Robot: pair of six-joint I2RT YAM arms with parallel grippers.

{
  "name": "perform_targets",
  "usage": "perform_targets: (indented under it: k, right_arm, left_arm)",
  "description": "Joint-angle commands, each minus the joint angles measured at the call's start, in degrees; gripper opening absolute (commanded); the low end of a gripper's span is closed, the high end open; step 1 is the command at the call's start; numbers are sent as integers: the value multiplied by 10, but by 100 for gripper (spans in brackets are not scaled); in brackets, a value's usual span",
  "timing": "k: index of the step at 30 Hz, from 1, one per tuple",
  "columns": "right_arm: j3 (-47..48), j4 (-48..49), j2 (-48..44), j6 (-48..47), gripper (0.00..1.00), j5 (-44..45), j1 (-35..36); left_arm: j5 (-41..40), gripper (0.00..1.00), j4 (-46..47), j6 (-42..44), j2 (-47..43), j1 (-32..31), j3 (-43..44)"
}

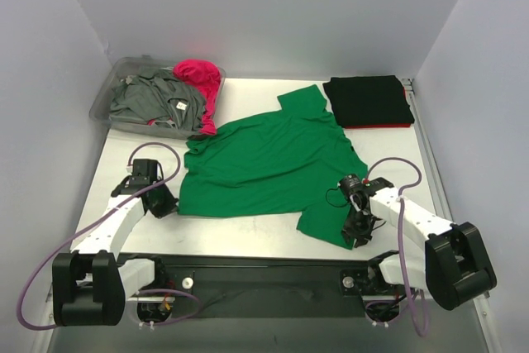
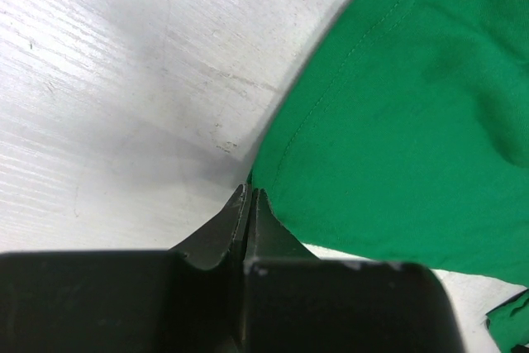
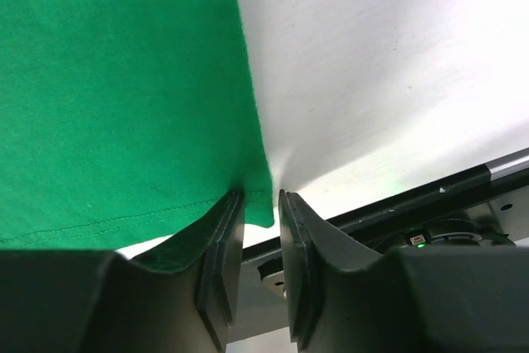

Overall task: Fold and stack the t-shirts
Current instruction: Grap the side of the flattened tshirt closest away from the robot with both arms

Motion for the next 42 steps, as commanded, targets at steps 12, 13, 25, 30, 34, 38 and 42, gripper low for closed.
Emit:
perform_targets:
  k: [12,13,25,30,34,38,42]
  right_arm:
    - [22,-11,32,10,0,31,46]
    - [33,-16,37,-2,0,24,48]
    - [170,-211,1,-10,0,4,87]
    - [219,-290,-34,-15,0,5,94]
    - [226,-320,-72,-3,0,-8,100]
    - [232,-340,-103,7,0,-25,112]
    - [236,-355,-111,6,0,-23,128]
  left_arm:
    - [39,0,27,16,-3,4,14]
    - [41,0,22,14,-7,4,15]
    - [17,0,-47,-38,-110,-8,19]
    - [-1,0,-94,-92,-171,-34,19]
    - [-44,0,-150,-137,-224,-94,19]
    - [-95,0,-213,-188,-265,-143,36]
    - [-113,0,-280,-200,-288,-152,63]
